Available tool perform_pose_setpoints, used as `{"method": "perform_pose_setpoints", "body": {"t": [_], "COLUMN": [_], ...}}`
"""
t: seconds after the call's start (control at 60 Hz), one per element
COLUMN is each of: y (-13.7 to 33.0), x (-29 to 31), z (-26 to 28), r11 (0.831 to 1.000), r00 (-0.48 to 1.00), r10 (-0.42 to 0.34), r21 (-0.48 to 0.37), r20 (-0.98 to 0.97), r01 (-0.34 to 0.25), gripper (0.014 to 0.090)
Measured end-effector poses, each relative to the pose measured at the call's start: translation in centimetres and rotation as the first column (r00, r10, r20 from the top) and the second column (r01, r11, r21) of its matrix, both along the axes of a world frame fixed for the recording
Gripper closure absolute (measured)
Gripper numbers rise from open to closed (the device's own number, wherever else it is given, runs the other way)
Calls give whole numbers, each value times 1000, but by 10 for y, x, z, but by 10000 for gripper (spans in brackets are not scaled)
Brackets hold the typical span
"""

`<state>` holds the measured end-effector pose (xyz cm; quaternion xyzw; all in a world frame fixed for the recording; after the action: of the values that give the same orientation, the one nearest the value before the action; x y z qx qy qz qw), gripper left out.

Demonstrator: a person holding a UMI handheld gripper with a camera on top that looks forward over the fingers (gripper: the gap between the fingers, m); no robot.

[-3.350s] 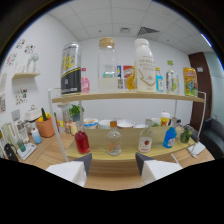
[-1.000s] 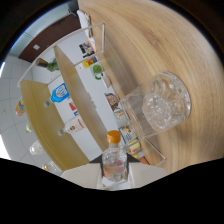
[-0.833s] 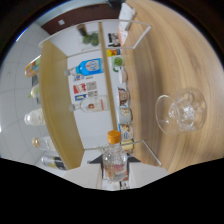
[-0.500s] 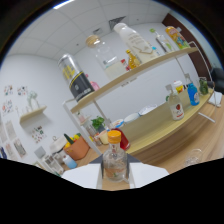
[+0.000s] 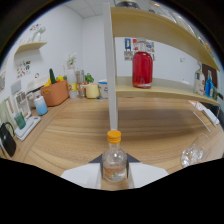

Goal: Make me a cup of Mount Fuji.

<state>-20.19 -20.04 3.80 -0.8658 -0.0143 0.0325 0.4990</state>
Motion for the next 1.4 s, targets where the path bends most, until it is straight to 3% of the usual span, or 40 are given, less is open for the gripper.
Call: {"method": "perform_pose_setpoints", "body": {"t": [0.15, 0.383, 0.667, 0.867, 0.917, 0.95, 1.217, 1.4], "y": [0, -8, -23, -36, -42, -47, -93, -120], "x": [-3, -5, -3, -3, -1, 2, 58, 140], "z": [-16, -15, -20, -9, -1, 5, 90, 95], "r11": [998, 999, 998, 996, 995, 995, 994, 994], "r00": [1000, 1000, 999, 997, 997, 997, 999, 999], "r10": [0, 22, 44, 76, 82, 82, 54, -5], "r21": [-55, -28, -52, -51, -51, -50, 90, 107], "r20": [-8, 0, 7, 6, 4, -2, 3, 37], "r01": [0, -22, -44, -76, -82, -82, -54, 1], "gripper": [693, 680, 675, 487, 346, 184, 186, 186]}}
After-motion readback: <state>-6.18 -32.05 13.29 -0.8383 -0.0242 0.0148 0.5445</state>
